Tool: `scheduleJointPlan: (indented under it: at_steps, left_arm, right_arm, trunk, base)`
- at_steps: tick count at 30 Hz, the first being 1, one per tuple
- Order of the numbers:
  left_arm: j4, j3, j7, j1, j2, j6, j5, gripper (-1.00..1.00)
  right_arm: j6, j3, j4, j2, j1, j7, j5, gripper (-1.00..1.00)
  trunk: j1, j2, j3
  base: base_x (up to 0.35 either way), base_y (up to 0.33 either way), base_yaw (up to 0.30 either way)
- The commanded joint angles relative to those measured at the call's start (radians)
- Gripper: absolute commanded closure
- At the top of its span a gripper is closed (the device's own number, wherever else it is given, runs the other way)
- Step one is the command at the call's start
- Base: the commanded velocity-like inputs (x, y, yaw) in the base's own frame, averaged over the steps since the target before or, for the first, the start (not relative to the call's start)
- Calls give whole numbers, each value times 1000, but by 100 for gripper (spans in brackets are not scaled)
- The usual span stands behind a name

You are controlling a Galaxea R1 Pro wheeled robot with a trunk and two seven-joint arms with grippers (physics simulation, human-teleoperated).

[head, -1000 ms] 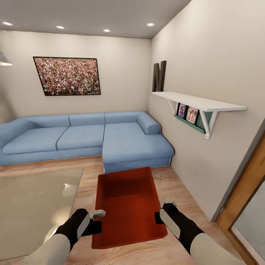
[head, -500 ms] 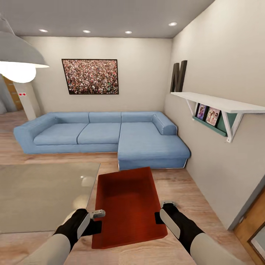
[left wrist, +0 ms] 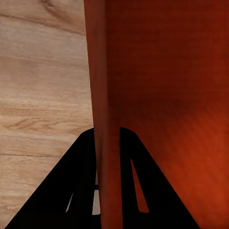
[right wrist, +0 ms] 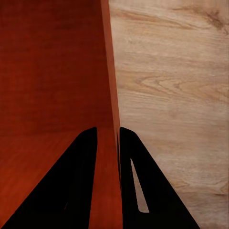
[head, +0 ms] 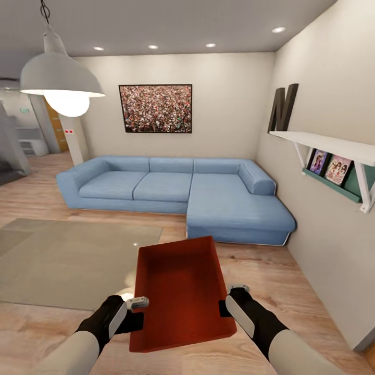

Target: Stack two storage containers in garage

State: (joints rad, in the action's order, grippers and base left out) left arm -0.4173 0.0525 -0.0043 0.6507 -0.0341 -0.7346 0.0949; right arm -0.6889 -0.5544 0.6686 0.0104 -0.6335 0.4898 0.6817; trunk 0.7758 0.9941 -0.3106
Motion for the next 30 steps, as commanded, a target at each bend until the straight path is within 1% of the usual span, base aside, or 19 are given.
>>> scheduleJointPlan:
  at_steps: [1, 26, 30]
  left_arm:
    - [-1, 7, 3, 1, -4, -5, -4, 100]
    - [-1, 11, 0, 1, -4, -5, -1, 100]
    - [-1, 14, 0, 1, -4, -5, 0, 100]
  right_arm:
    - [-4, -7, 1, 0, 0, 9, 12, 100]
    - [-4, -7, 1, 0, 0, 9, 12, 100]
    - [-4, -7, 1, 0, 0, 9, 12, 100]
  trunk:
    - [0, 1, -1]
    - [0, 1, -1]
    - [0, 1, -1]
  base:
    - [0, 0, 286]
    - [0, 0, 286]
    - [0, 164, 286]
